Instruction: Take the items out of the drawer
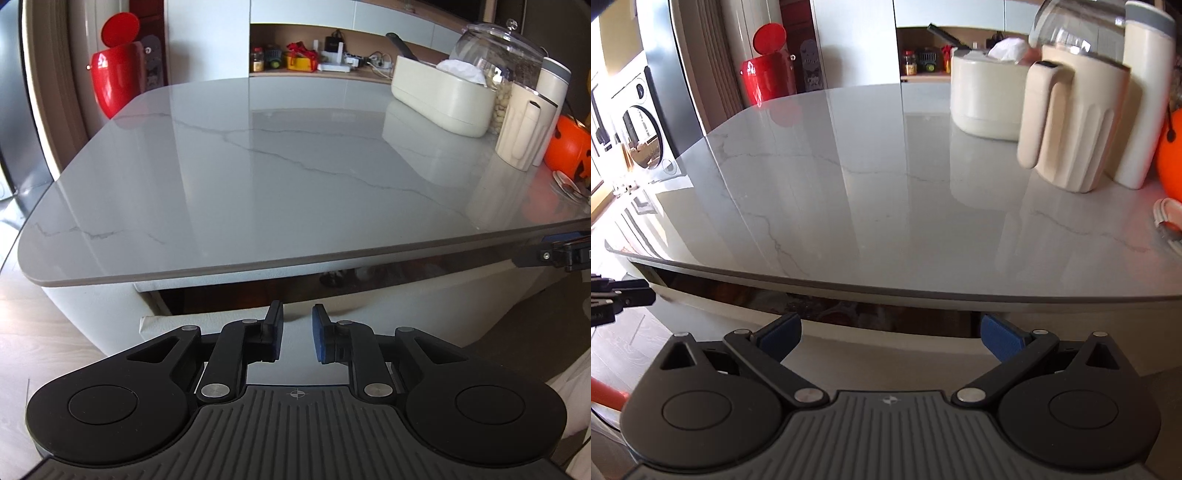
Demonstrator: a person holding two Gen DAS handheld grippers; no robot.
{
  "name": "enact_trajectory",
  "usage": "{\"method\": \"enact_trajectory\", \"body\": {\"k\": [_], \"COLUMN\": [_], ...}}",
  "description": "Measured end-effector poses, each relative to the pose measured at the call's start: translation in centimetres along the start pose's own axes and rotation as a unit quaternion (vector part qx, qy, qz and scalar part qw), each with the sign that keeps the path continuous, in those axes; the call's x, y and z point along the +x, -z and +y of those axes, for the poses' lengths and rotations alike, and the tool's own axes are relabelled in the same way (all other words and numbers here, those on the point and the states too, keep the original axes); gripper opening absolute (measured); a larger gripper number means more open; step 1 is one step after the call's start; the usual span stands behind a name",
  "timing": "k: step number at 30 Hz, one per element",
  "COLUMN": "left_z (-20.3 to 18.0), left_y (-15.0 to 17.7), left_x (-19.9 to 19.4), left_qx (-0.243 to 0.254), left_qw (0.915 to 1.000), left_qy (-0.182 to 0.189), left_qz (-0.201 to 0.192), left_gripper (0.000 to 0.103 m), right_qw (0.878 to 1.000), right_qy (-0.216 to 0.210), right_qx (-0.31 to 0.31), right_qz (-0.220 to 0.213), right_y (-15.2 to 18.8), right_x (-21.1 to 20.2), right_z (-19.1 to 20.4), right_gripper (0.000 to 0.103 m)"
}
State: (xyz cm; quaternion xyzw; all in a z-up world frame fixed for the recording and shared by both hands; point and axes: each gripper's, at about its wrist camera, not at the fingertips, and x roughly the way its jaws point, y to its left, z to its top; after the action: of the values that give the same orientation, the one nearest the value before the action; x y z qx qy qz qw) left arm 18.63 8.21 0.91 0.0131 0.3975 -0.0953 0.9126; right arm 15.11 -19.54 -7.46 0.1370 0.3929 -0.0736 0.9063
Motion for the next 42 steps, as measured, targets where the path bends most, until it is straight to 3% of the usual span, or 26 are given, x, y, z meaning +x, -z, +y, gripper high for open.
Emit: {"method": "enact_trajectory", "body": {"k": [2, 7, 12, 17, 20, 22, 26, 31, 34, 35, 39, 42], "left_z": [0.3, 1.0, 0.2, -0.6, -0.6, -0.5, -0.2, -0.3, -0.4, -0.4, -1.1, -1.4], "left_y": [0.1, 0.0, -1.2, -1.8, -1.4, -0.3, 1.9, 5.0, 5.6, 5.3, 4.4, 3.3], "left_x": [-0.1, -0.3, 0.7, 2.0, 3.8, 4.8, 3.8, 1.9, 1.1, 1.1, 1.7, 2.2], "left_qx": [-0.015, -0.062, -0.054, -0.028, -0.025, -0.041, -0.056, -0.068, -0.078, -0.074, -0.023, 0.026], "left_qw": [0.9999, 0.9975, 0.9984, 0.9995, 0.9984, 0.9936, 0.9854, 0.9735, 0.9759, 0.976, 0.9774, 0.9828], "left_qy": [0.004, 0.017, 0.005, 0.016, 0.025, 0.04, 0.076, 0.107, 0.092, 0.09, 0.086, 0.055], "left_qz": [-0.005, -0.03, -0.016, -0.002, 0.043, 0.098, 0.142, 0.191, 0.182, 0.184, 0.192, 0.174], "left_gripper": [0.019, 0.02, 0.02, 0.02, 0.02, 0.02, 0.02, 0.021, 0.022, 0.019, 0.02, 0.02], "right_qw": [1.0, 0.998, 0.996, 0.997, 0.997, 0.996, 0.994, 0.986, 0.982, 0.985, 0.983, 0.982], "right_qy": [-0.003, 0.046, 0.088, 0.062, 0.038, 0.027, 0.014, -0.031, -0.044, -0.047, -0.048, -0.038], "right_qx": [0.016, 0.03, 0.019, 0.025, 0.029, 0.033, 0.04, 0.062, 0.067, 0.065, 0.073, 0.075], "right_qz": [0.011, 0.006, 0.007, 0.043, 0.065, 0.079, 0.104, 0.153, 0.172, 0.155, 0.161, 0.172], "right_y": [-0.4, -0.7, -0.7, -0.6, -0.3, 0.4, 2.8, 4.8, 5.6, 5.7, 3.9, 4.1], "right_x": [1.3, 3.6, 4.7, 4.7, 4.5, 3.9, 1.9, 0.7, 0.3, 0.0, 1.5, 1.6], "right_z": [1.3, 3.9, 4.7, 3.9, 3.3, 3.2, 3.5, 2.5, 2.1, 2.1, 1.6, 1.8], "right_gripper": [0.103, 0.103, 0.103, 0.103, 0.103, 0.103, 0.103, 0.103, 0.103, 0.103, 0.103, 0.103]}}
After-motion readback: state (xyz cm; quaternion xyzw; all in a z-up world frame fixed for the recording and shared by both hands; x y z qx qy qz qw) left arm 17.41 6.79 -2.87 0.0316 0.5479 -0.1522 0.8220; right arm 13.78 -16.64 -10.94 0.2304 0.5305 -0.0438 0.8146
